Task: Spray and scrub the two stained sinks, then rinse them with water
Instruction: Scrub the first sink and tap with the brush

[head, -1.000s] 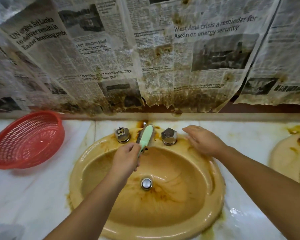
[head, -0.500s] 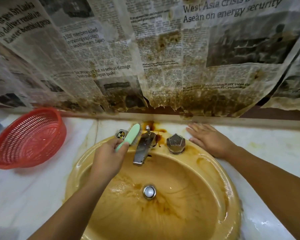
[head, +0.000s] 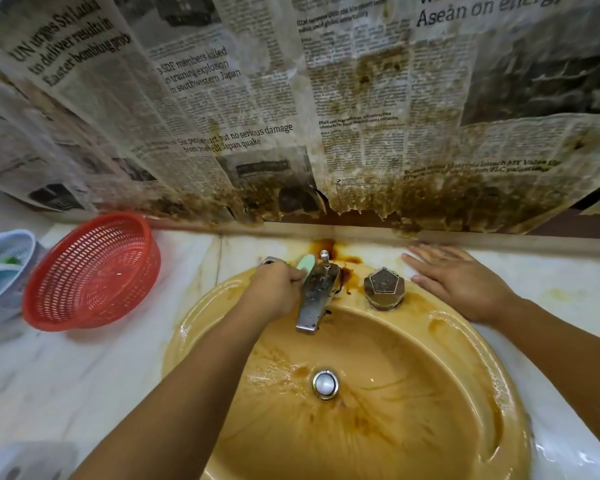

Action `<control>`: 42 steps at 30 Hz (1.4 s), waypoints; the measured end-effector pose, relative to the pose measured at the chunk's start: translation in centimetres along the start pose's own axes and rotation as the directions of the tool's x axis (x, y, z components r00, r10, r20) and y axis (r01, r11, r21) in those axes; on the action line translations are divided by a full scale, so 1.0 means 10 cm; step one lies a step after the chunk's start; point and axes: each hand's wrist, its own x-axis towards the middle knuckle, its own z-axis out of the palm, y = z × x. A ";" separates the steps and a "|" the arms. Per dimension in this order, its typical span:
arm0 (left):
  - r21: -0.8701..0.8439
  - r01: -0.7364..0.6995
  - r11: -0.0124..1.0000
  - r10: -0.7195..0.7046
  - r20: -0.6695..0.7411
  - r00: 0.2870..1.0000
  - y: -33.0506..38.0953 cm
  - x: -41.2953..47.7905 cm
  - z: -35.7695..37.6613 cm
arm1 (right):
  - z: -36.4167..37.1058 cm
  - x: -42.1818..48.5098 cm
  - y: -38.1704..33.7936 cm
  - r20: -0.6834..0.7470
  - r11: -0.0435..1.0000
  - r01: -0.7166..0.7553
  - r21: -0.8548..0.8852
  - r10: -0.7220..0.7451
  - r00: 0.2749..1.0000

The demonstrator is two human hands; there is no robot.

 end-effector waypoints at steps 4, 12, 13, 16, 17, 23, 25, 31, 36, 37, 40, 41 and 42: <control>-0.041 0.081 0.996 -0.070 0.229 0.971 -0.06 -0.11 -0.04 | 0.01 -0.01 0.01 -0.027 1.000 -0.002 0.014 0.003 1.000; 0.065 -0.075 0.995 0.064 0.157 0.986 -0.02 0.02 -0.19 | 0.03 -0.01 0.01 -0.048 1.000 -0.013 0.024 0.014 0.999; 0.128 -0.102 0.987 0.089 0.103 0.991 -0.03 0.05 -0.19 | 0.02 -0.02 0.00 -0.052 0.999 -0.015 0.028 0.016 0.999; 0.237 -0.108 0.966 0.105 0.022 0.994 -0.01 0.17 -0.14 | 0.01 -0.02 -0.01 -0.055 0.999 -0.015 0.040 0.018 0.998; 0.249 -0.105 0.963 0.102 0.027 0.994 0.02 0.20 -0.14 | 0.01 -0.02 -0.01 -0.056 0.999 -0.017 0.036 0.019 0.998; 0.329 -0.058 0.943 -0.028 0.250 0.968 0.13 0.14 -0.35 | 0.01 -0.02 -0.02 -0.059 0.999 -0.021 0.030 0.022 0.998; 0.280 -0.026 0.960 -0.028 0.186 0.982 0.20 0.16 -0.31 | 0.01 -0.02 -0.02 -0.059 1.000 -0.019 0.024 0.021 0.998; 0.158 0.099 0.982 -0.146 0.321 0.936 0.14 0.13 -0.34 | 0.02 -0.01 -0.01 -0.055 1.000 -0.011 0.020 0.012 0.998; 0.120 0.061 0.991 -0.085 0.207 0.975 0.18 0.13 -0.24 | 0.04 -0.02 0.01 -0.062 1.000 -0.009 0.025 0.011 0.998; 0.134 0.048 0.990 -0.075 0.199 0.977 0.19 0.12 -0.22 | 0.04 -0.02 0.01 -0.062 1.000 -0.007 0.026 0.009 0.998; 0.114 0.072 0.991 -0.104 0.304 0.947 0.05 -0.03 -0.26 | 0.04 -0.01 0.00 -0.067 1.000 -0.011 0.022 0.013 0.998; 0.120 0.069 0.990 -0.106 0.329 0.938 0.02 -0.10 -0.30 | 0.03 -0.01 0.00 -0.067 1.000 -0.014 0.025 0.015 0.998; 0.143 0.056 0.988 -0.097 0.305 0.947 0.01 -0.14 -0.31 | 0.02 -0.01 -0.01 -0.065 1.000 -0.012 0.029 0.014 0.998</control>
